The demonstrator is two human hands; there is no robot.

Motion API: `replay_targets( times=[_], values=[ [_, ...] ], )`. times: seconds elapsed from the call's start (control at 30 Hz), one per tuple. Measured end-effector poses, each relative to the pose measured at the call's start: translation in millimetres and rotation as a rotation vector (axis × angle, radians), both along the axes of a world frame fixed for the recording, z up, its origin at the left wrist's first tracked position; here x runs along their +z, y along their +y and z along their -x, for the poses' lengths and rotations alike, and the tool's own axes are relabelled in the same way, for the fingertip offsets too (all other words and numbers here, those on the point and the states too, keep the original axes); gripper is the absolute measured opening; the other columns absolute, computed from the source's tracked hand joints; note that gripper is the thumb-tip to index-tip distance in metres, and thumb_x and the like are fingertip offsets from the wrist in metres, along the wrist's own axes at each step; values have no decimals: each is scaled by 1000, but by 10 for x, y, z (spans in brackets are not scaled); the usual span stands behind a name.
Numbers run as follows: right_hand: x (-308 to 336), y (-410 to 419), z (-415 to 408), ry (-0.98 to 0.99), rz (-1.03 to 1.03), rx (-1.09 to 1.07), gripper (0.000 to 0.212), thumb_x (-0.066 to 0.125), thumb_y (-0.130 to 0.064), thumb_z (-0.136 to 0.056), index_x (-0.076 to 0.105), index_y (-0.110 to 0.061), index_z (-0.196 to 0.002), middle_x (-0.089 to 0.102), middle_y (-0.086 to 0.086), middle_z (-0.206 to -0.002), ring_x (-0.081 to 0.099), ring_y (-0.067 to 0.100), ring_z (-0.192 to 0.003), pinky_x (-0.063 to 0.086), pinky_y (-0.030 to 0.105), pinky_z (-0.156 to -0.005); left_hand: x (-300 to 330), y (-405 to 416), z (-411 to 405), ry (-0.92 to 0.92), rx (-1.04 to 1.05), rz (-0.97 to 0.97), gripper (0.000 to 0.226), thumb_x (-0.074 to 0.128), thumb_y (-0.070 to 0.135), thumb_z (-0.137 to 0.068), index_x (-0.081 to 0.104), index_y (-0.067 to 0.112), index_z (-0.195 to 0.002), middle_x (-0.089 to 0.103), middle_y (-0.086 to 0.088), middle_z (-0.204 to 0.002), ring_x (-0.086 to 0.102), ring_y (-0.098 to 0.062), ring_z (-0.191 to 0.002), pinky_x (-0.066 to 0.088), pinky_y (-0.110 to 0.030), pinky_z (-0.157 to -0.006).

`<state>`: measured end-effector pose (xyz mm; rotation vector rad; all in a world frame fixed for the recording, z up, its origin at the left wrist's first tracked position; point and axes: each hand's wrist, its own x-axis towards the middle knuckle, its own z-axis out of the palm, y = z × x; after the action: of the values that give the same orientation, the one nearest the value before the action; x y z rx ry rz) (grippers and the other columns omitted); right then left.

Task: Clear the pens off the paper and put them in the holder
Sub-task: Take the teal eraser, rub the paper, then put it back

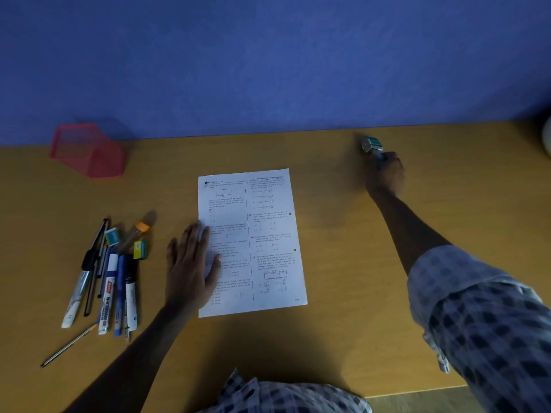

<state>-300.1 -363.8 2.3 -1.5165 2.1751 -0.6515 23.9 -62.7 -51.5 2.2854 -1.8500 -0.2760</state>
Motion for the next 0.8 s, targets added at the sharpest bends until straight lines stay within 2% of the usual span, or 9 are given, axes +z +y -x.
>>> replay_targets(
  times=[0.13,0.23,0.37,0.47,0.57,0.67,0.8],
  values=[
    [-26,189,56,-199,99,16,39,40,-33,-102,54,-2,-121,65,20,-112,60,30,-91,40,33,-67,-5,4,0,-4,2,-2,66,27,48,-98,22,14,-154,19,-6,-163,18,-24,-151,18,-52,-121],
    [28,364,41,-383,181,-19,30,40,-24,-102,56,-1,-113,63,15,-97,53,20,-79,37,30,-66,-6,11,-10,-3,4,-8,67,25,51,-98,20,16,-155,18,-5,-163,17,-24,-151,17,-51,-121],
    [212,566,38,-624,201,-46,20,38,-16,-100,56,-10,-93,52,-2,-75,47,12,-71,37,30,-69,12,7,-9,-7,-3,-12,67,27,50,-98,19,16,-155,18,-6,-163,17,-24,-151,16,-51,-121],
    [410,770,26,-726,179,-15,28,36,-16,-99,54,-18,-78,48,-3,-71,44,14,-70,34,30,-67,23,18,-15,18,-9,-6,68,28,44,-94,19,16,-155,18,-6,-164,14,-22,-152,13,-51,-122],
    [624,962,8,-859,141,-26,30,33,-15,-99,54,-19,-78,46,-2,-68,43,12,-65,33,29,-61,41,26,-16,38,-23,6,70,31,39,-90,21,14,-154,18,-7,-163,14,-22,-152,12,-52,-122],
    [810,1141,-18,-1080,92,-47,29,31,-17,-99,50,-16,-78,40,-1,-65,39,11,-58,30,27,-58,51,25,-16,41,-26,5,71,31,38,-88,21,14,-154,19,-8,-163,15,-23,-151,13,-53,-122],
    [1051,1407,-45,-1410,18,-21,26,28,-17,-95,36,-17,-70,25,-1,-66,28,12,-56,20,28,-57,38,35,-30,27,-42,-2,72,31,41,-88,21,14,-154,19,-8,-163,16,-24,-151,15,-53,-121]
  ],
)
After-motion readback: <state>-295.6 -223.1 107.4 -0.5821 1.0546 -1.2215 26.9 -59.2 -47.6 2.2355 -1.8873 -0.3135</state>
